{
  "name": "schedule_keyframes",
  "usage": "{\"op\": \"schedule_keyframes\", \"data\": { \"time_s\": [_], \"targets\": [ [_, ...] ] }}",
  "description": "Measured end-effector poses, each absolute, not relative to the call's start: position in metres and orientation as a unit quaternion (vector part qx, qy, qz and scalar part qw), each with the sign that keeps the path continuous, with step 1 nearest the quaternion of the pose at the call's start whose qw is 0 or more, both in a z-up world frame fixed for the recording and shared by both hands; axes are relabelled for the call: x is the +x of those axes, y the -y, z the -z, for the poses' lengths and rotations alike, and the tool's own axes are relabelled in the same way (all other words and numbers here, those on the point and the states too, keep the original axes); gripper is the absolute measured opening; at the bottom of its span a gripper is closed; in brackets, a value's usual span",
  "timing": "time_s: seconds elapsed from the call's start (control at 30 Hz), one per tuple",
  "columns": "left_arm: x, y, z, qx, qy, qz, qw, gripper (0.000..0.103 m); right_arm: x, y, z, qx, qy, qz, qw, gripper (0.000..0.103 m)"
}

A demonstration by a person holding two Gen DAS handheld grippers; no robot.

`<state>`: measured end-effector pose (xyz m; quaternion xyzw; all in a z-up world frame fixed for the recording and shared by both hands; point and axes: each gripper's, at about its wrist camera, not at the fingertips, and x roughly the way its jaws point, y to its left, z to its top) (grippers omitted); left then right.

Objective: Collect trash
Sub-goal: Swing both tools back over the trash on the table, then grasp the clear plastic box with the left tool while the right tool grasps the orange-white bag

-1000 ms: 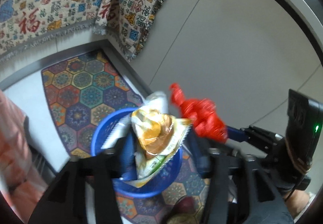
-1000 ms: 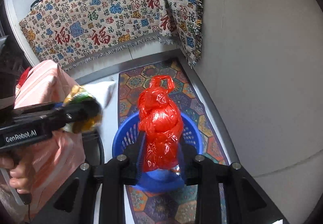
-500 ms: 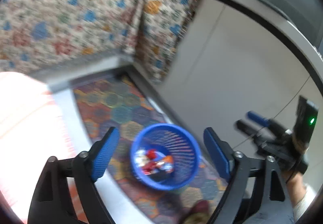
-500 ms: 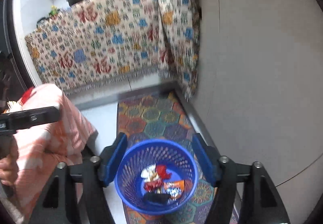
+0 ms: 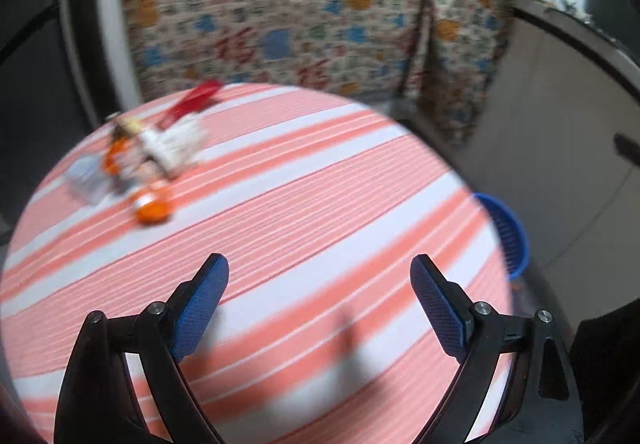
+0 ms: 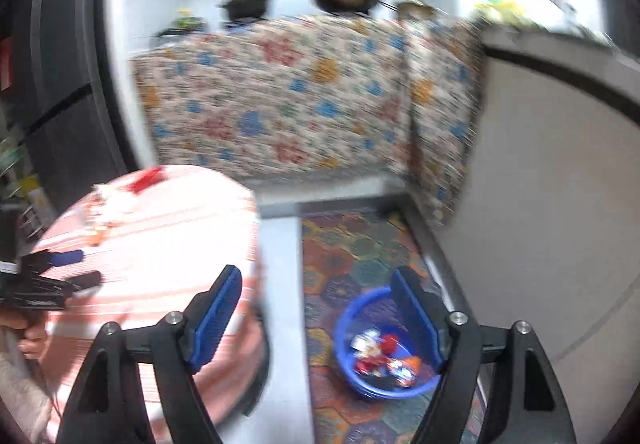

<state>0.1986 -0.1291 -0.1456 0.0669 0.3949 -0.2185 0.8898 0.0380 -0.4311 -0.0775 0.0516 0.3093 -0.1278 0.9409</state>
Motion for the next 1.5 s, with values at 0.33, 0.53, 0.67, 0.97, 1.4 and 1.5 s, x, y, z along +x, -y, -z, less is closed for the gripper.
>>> {"op": "schedule_keyframes", "data": {
  "time_s": [0.33, 0.53, 0.67, 0.97, 1.4, 1.5],
  "targets": [
    [0.23, 0.007, 0.193, 0.034, -0.43, 0.085, 0.898, 0.093, 0.145, 0.272, 0.139, 0.012, -0.369, -0.03, 0.929, 0.08],
    [0.264, -0.036, 0.213, 0.018, -0.449, 0.042, 0.892, 0.093, 0.217, 0.196, 0.189, -0.023, -0.411, -0.059, 0.909, 0.08],
    [0.283, -0.045, 0.216, 0.018, -0.454, 0.035, 0.89, 0.103, 0.245, 0.18, 0.212, -0.032, -0.426, -0.059, 0.902, 0.08],
    [0.32, -0.054, 0.214, 0.003, -0.457, 0.005, 0.889, 0.103, 0.257, 0.174, 0.225, -0.031, -0.447, -0.061, 0.892, 0.082],
    [0.468, -0.067, 0.167, -0.095, -0.454, -0.11, 0.879, 0.1, 0.26, 0.174, 0.224, -0.031, -0.449, -0.06, 0.891, 0.083],
    [0.484, -0.062, 0.19, -0.099, -0.483, -0.117, 0.862, 0.1, 0.26, 0.174, 0.224, -0.031, -0.449, -0.061, 0.891, 0.083]
  ]
}}
